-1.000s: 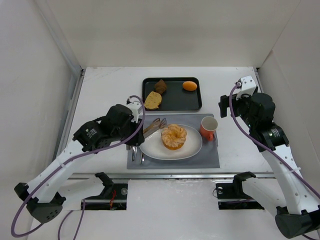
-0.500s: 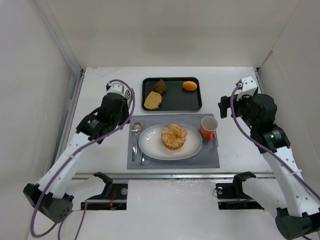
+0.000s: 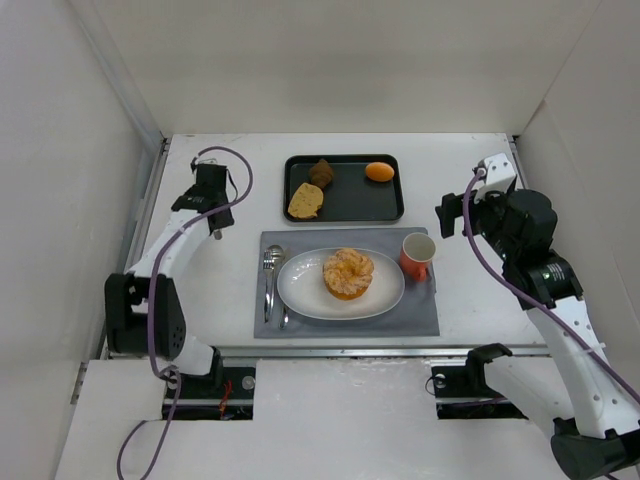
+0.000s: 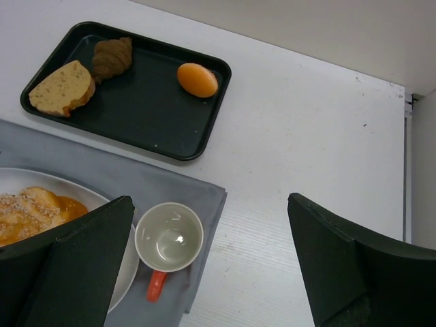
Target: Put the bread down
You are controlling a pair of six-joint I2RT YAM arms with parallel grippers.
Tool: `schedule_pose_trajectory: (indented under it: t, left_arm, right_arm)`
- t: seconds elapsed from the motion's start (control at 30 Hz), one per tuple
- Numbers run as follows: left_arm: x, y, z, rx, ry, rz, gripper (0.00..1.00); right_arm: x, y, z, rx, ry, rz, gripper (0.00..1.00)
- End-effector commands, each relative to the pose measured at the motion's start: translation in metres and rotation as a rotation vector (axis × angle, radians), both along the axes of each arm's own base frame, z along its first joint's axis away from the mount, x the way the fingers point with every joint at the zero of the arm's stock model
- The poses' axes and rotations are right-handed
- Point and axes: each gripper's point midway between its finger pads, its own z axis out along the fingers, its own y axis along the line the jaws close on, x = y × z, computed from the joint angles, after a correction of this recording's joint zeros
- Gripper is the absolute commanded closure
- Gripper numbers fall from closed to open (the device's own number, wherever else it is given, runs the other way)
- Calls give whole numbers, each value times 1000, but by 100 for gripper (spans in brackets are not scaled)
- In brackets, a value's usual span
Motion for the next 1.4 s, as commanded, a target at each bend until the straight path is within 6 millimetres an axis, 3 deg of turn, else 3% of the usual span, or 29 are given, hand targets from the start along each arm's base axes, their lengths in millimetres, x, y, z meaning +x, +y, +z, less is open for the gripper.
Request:
schedule_pose_trajectory:
  t: [0.0,0.07,0.23,0.4,0.67,0.83,0.9,1.03,1.17,1.2,1.23,1.27,1.37]
  left_arm:
    - [19,1,0,19,-44,-21,70]
    - [20,1,-19,30,1,-30,70]
    - [24,7,-34,69,48,-14,69]
    - [24,11,-69,103,159,-13,65]
    - [14,16,-102,133,269,-6,52]
    - [10,16,-105,134,280,-7,38]
    - [11,16,-102,128,268,1,24]
    - [12,12,-74,76,188,7,3]
    - [19,-3,-19,-15,22,-24,0]
    - [18,-6,12,-38,-64,-37,0]
    - [18,-13,30,-55,-120,-60,0]
    - [14,-30,68,-102,-240,-121,0]
    - [-1,-61,115,-170,-398,-262,0]
  right_arm:
    - [1,1,26,20,-90,11,0]
    - [1,1,26,20,-90,11,0]
    - [1,1,26,20,-90,11,0]
    - [3,0,23,16,-81,2,0]
    - [3,0,23,16,-81,2,0]
    - [4,-1,23,14,-82,-7,0]
    - [4,-1,23,14,-82,-7,0]
    - [4,-1,23,14,-82,-7,0]
    - [4,-1,23,14,-82,-7,0]
    - [4,-1,23,14,-82,-7,0]
    - [4,-1,19,12,-73,-7,0]
    - [4,1,19,14,-72,3,0]
    - [9,-3,23,14,-92,-22,0]
